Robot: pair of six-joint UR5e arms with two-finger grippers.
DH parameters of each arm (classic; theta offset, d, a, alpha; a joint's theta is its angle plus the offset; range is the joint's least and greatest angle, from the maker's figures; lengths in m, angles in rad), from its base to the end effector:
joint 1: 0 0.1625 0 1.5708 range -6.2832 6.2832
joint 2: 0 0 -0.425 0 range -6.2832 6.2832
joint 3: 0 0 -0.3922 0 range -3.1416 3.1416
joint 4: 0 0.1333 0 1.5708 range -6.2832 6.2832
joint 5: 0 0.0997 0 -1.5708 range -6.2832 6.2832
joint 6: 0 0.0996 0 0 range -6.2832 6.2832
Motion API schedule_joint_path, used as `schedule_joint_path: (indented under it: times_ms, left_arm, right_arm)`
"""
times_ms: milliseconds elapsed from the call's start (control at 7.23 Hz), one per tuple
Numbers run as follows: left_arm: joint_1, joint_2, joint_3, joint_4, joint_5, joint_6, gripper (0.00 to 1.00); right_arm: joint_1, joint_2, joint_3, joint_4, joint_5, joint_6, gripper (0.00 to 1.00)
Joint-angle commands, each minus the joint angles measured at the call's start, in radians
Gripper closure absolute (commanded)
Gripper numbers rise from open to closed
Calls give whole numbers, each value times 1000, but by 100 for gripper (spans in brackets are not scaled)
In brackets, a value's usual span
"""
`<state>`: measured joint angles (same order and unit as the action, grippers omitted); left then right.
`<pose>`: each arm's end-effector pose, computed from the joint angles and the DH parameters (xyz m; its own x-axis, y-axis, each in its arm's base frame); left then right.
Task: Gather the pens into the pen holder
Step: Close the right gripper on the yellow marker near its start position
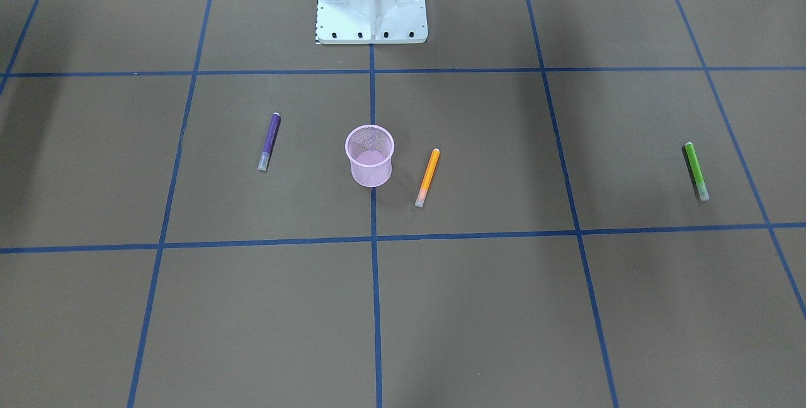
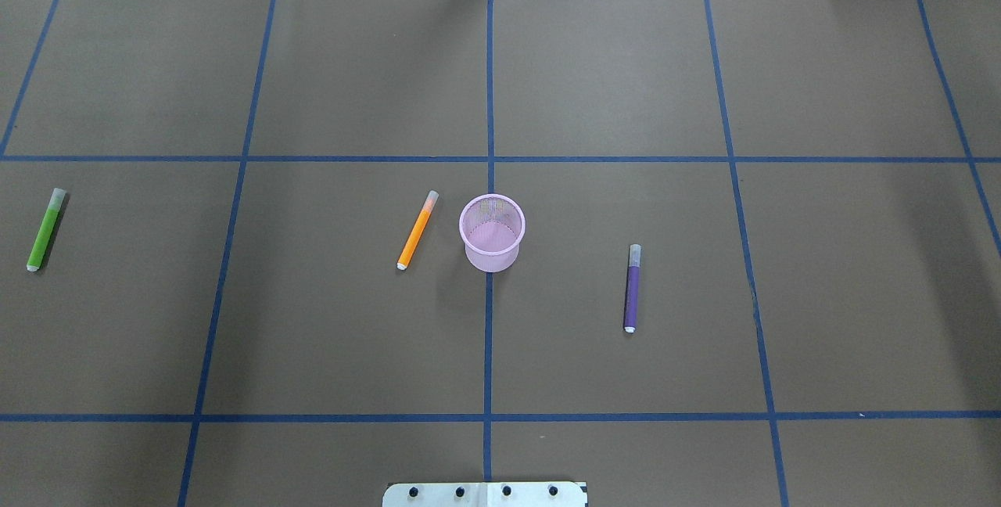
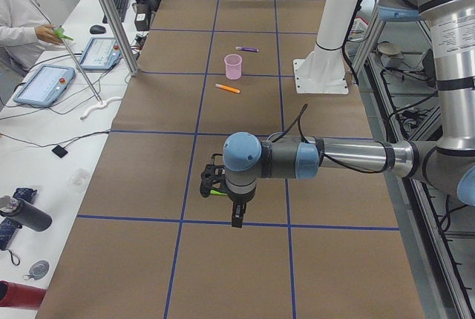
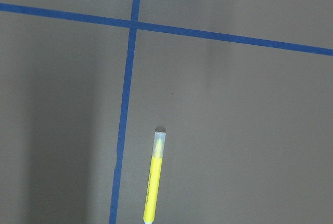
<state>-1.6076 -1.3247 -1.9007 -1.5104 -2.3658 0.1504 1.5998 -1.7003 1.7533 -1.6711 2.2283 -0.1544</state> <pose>-0.0765 -0.3860 0.6093 0.6980 0.1407 -0.7021 -0.0686 0.9891 0.1301 0.0849 -0.4303 0.6466 0.7854 -0.1023 0.6105 0.0929 0.9946 0.0472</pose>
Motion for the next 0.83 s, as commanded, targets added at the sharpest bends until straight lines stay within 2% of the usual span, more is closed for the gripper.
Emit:
schedule_joint_path:
  times_ms: [0, 277, 553, 692]
  left_arm:
    - [0, -22, -23, -29, -3, -6, 0]
    - [0, -74, -23, -94, -4, -8, 0]
    - [14, -157, 0, -267, -3, -12, 0]
    - [53, -229, 43, -272, -4, -9, 0]
  right_arm:
    - [0, 10, 8, 2, 1, -2, 1]
    - [0, 19, 63, 14, 1, 4, 1]
    - [0, 27, 22, 168, 7, 13, 1]
    - [-1, 13, 11, 181, 22, 25, 1]
